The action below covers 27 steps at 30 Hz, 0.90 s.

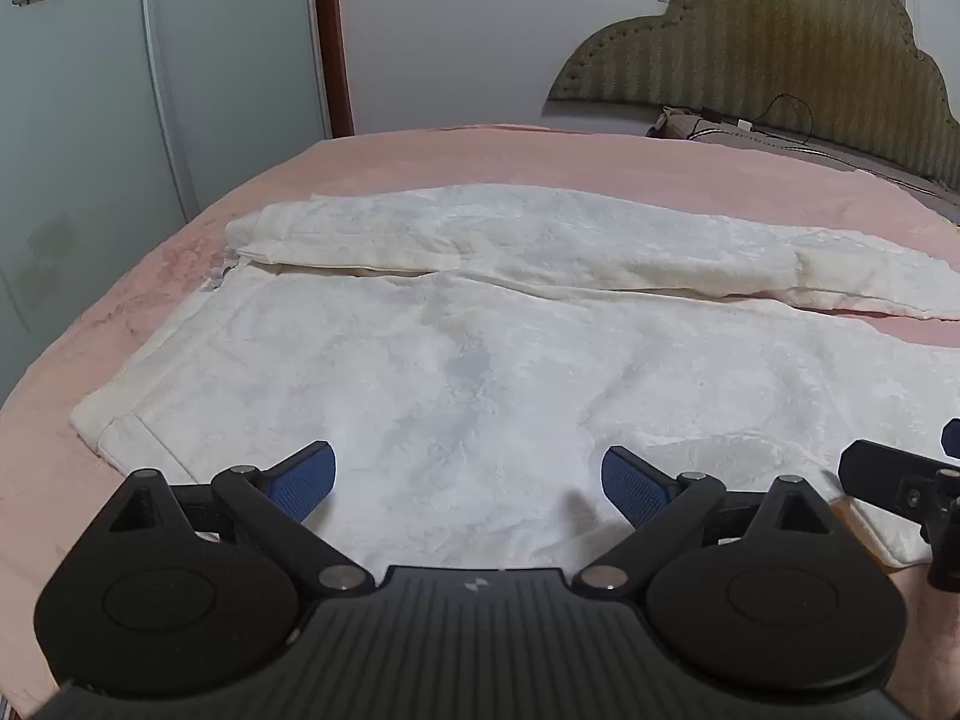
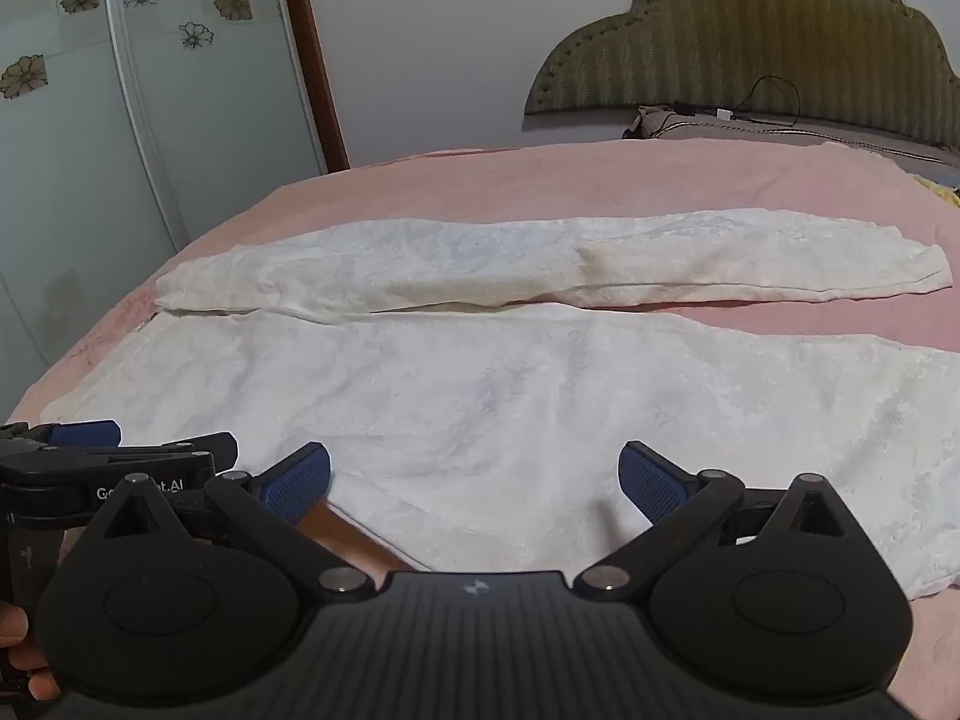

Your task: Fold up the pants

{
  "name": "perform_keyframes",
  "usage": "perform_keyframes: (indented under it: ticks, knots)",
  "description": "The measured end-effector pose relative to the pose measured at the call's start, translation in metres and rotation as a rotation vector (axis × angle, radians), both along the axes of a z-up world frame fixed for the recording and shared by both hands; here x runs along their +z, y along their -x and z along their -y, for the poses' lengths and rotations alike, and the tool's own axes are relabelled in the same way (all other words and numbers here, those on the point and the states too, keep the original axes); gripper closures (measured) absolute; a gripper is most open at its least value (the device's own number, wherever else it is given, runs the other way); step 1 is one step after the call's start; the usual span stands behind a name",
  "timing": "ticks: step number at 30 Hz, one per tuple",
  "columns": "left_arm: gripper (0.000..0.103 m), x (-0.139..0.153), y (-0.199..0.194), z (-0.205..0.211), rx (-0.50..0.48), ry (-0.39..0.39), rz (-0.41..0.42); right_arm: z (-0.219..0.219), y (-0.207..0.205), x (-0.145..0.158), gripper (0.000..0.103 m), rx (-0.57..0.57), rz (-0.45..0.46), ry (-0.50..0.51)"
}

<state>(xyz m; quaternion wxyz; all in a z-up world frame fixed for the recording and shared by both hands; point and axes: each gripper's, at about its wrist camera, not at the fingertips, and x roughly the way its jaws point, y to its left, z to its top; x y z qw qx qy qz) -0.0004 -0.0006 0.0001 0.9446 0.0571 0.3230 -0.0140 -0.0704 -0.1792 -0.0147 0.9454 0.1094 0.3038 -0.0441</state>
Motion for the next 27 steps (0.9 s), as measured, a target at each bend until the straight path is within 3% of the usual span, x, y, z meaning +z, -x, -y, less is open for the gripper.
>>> perform_keyframes:
  ticks: [3, 6, 8, 20, 27]
  knots:
    - [0.005, 0.001, 0.004, -0.002, 0.008, 0.0, 0.021, 0.0, -0.001, -0.001, 0.0, -0.002, 0.003, -0.007]
    - [0.005, 0.004, -0.005, 0.002, -0.009, 0.019, -0.041, 0.002, -0.001, -0.002, 0.0, -0.011, 0.003, -0.014]
    - [0.005, 0.001, -0.006, -0.006, -0.01, 0.045, -0.033, 0.002, -0.001, -0.003, 0.0, -0.017, 0.002, -0.018]
    - [0.004, -0.025, -0.006, -0.008, 0.007, -0.008, -0.019, 0.003, -0.004, -0.023, 0.0, -0.034, -0.1, 0.077]
    - [0.0, -0.033, -0.006, -0.008, 0.01, -0.017, 0.008, 0.005, -0.009, -0.031, 0.0, -0.047, -0.093, 0.089]
